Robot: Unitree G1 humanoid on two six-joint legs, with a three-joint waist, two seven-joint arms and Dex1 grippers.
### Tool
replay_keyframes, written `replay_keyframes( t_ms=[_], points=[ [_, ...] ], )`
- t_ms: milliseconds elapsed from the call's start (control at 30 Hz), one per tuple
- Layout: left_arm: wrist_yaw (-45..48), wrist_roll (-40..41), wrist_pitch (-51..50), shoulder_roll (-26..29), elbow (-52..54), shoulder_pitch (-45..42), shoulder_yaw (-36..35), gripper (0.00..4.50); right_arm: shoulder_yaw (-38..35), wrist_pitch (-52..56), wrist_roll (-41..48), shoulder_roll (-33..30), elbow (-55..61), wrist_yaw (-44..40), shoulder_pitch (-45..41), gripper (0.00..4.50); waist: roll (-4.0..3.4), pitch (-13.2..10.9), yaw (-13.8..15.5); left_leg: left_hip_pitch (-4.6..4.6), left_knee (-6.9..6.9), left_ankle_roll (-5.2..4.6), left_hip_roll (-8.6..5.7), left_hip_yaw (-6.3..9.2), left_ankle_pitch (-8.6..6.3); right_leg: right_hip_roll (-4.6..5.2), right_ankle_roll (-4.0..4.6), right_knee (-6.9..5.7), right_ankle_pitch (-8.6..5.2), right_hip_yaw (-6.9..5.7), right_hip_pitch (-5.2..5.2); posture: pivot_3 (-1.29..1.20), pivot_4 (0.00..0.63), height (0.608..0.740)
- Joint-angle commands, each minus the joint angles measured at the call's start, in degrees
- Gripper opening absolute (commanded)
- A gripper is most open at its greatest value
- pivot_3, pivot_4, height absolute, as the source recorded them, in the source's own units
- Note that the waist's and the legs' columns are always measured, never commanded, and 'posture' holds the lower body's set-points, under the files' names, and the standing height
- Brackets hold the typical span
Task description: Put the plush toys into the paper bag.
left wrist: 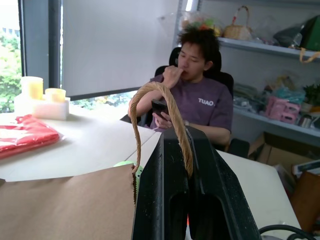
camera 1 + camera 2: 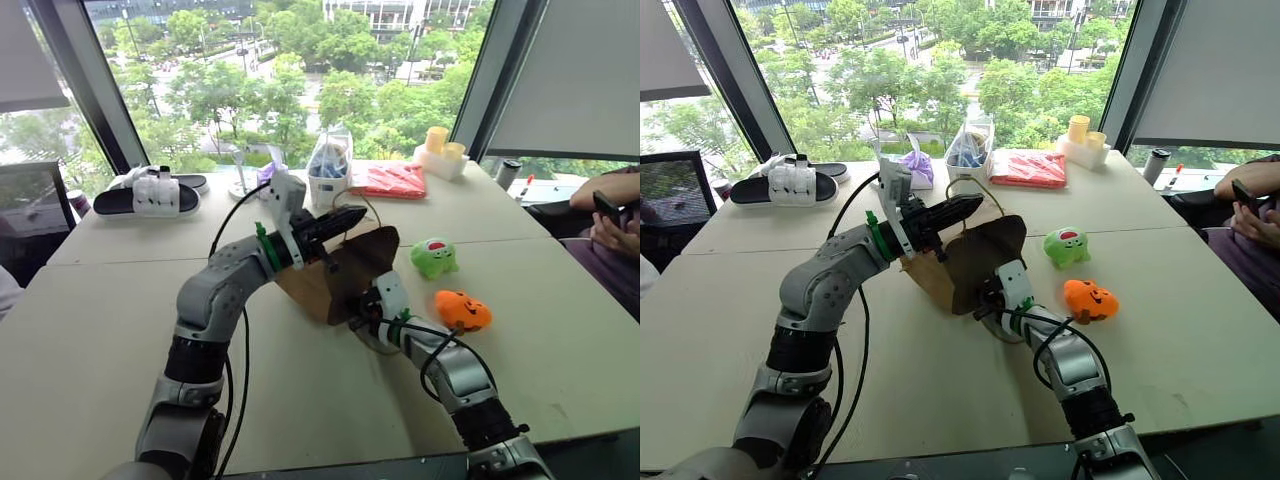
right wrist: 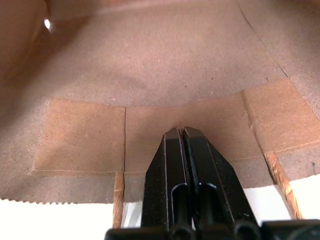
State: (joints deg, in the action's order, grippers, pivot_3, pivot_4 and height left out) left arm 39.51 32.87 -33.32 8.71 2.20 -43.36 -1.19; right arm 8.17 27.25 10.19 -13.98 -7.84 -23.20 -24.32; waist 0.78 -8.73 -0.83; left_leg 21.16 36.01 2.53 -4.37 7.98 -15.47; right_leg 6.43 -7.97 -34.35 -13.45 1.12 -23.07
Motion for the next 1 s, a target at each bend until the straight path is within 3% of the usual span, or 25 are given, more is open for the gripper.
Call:
replay_keyframes(
  t_ms=[33, 200, 367, 467, 700, 833, 1000],
  points=[
    [0.63, -1.50, 4.26, 0.23, -0.69, 0.74, 0.03, 0.04, -2.26, -0.39, 0.99, 0.68, 2.47, 0.17, 1.03, 0.00, 0.00, 0.00, 0.04, 0.00, 0.00, 0.00, 0.00, 0.00, 0.00, 0.00, 0.00, 0.00, 0.00, 0.00, 0.00, 0.00, 0.150, 0.740],
    [2.13, -1.97, 5.12, 0.73, -1.06, 2.00, 1.51, 0.04, -6.64, 0.54, 7.13, 0.25, 13.03, -2.89, 3.45, 0.00, 0.00, 0.00, 0.11, 0.06, 0.00, 0.00, 0.00, 0.00, 0.00, 0.00, 0.00, 0.00, 0.00, 0.00, -0.04, 0.00, 0.150, 0.740],
    [3.14, -1.30, 4.30, 1.26, -0.56, 2.48, 1.69, 0.04, -14.75, 10.26, 18.48, -4.38, 30.12, -4.65, 8.93, 0.00, 0.00, 0.00, 0.27, 0.12, 0.01, -0.11, 0.00, 0.06, -0.06, 0.00, -0.01, 0.02, 0.00, -0.02, -0.05, 0.00, 0.150, 0.740],
    [3.59, -0.48, 3.32, 1.46, 0.21, 2.79, 1.87, 0.00, -20.48, 14.12, 21.77, -7.99, 35.39, -3.00, 11.79, 0.80, 0.00, 0.00, 0.28, 0.11, 0.03, -0.32, -0.01, 0.07, -0.18, 0.01, -0.01, 0.05, 0.00, -0.02, 0.00, 0.00, 0.150, 0.740],
    [4.01, 1.21, -0.03, 1.48, 3.60, 3.74, 3.64, 0.00, -31.82, 15.96, 19.49, -17.04, 32.28, 1.10, 15.34, 4.34, 0.00, 0.00, 0.20, 0.09, 0.03, -0.36, 0.00, 0.00, -0.20, 0.01, -0.01, 0.04, 0.00, 0.00, 0.01, 0.00, 0.150, 0.740],
    [4.03, 1.25, -0.60, 1.49, 3.55, 3.32, 4.01, 0.00, -27.48, 16.36, 14.35, -22.54, 26.55, -0.19, 17.62, 4.43, 0.00, 0.01, 0.28, 0.06, 0.06, -0.36, -0.01, -0.02, -0.19, 0.01, -0.01, 0.03, 0.00, -0.01, 0.05, 0.00, 0.150, 0.740],
    [3.91, 0.90, -0.48, 1.46, 3.27, 2.95, 4.08, 0.00, -23.26, 17.85, 13.03, -20.99, 19.63, 0.32, 14.58, 4.43, -0.01, 0.01, 0.08, 0.00, 0.04, -0.36, 0.02, -0.07, -0.20, 0.00, -0.01, 0.03, 0.00, 0.03, 0.07, 0.00, 0.150, 0.740]
  ],
)
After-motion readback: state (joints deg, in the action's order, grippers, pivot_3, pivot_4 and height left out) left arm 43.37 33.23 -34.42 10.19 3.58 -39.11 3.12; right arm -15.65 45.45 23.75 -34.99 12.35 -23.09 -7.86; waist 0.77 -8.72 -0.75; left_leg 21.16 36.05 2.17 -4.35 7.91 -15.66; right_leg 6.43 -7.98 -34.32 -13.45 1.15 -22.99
